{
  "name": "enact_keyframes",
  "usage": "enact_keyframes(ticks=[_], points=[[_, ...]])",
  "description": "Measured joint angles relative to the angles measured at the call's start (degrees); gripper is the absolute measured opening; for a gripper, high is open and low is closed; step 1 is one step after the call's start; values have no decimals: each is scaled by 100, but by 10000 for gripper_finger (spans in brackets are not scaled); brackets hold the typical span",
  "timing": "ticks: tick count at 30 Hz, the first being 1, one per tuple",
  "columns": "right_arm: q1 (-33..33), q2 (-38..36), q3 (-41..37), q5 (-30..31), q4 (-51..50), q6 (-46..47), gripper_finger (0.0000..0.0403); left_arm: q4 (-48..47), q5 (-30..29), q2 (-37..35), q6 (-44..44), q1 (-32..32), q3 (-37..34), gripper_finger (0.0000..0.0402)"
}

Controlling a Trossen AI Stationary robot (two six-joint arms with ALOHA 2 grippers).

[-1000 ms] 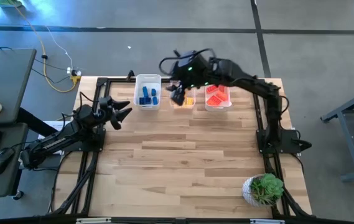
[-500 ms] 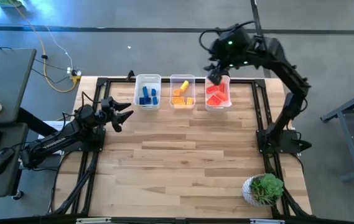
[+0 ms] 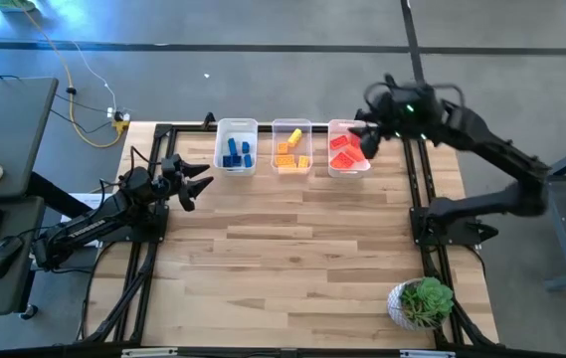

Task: Sort & place blocks by color
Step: Return to Home Position

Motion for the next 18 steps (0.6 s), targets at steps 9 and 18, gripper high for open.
enact_keyframes(ticks=[9,18], points=[[33,-2244,-2720,-8,1634,545,201,0,-12,0,0,0,0,231],[33,-4043,-5016,-72,3198,1055,201,0,-10,0,0,2,0,231]])
